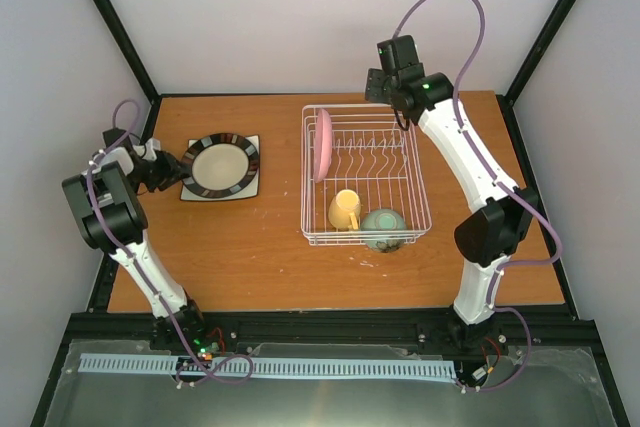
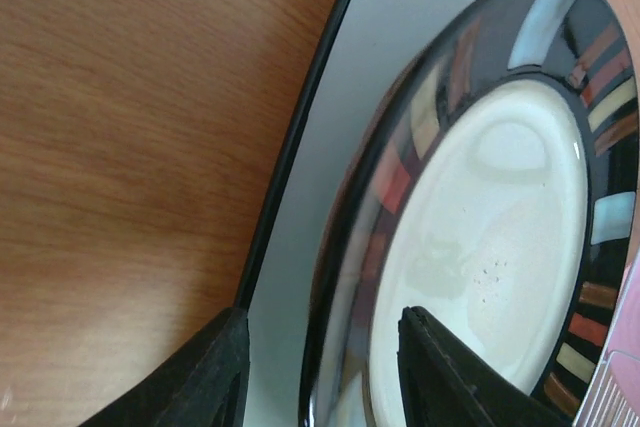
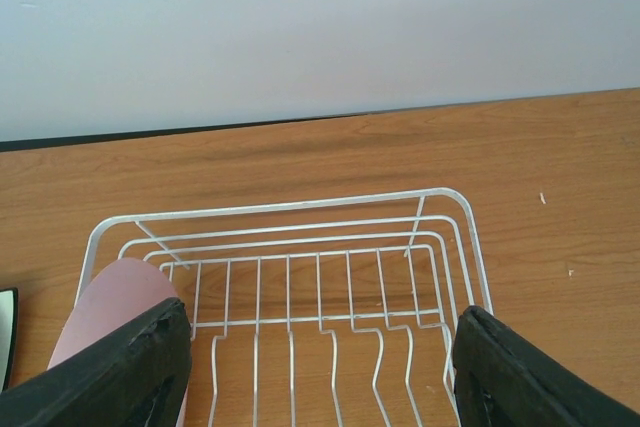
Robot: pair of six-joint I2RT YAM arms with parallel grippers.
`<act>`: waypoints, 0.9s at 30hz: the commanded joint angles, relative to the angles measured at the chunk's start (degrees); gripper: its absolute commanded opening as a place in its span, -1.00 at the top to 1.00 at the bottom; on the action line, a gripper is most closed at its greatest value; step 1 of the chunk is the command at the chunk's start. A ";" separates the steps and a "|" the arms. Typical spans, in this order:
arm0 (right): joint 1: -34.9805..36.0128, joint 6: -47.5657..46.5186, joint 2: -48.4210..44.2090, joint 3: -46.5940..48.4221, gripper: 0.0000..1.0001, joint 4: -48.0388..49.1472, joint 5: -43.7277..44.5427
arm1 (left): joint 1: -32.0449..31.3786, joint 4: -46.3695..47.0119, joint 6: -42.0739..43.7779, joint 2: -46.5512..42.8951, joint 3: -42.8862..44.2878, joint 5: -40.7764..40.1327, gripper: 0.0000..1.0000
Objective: Load the mixed dishes into the dish rack
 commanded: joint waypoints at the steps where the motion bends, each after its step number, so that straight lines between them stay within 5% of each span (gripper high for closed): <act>1: -0.25 0.45 0.94 1.27 -0.41 0.60 -0.28 | 0.02 1.87 1.17 2.86 3.08 3.31 0.18; 6: -0.25 0.87 1.45 1.97 -0.41 -0.06 -0.49 | 0.02 3.16 0.50 5.19 4.72 6.01 0.27; 18: -0.27 0.47 2.42 2.57 -0.41 -0.77 -1.35 | 0.01 4.41 0.24 7.54 4.46 9.96 0.97; 27: -0.32 0.21 2.92 2.50 -0.40 -0.89 -2.41 | 0.03 3.99 0.01 5.11 6.31 12.18 0.99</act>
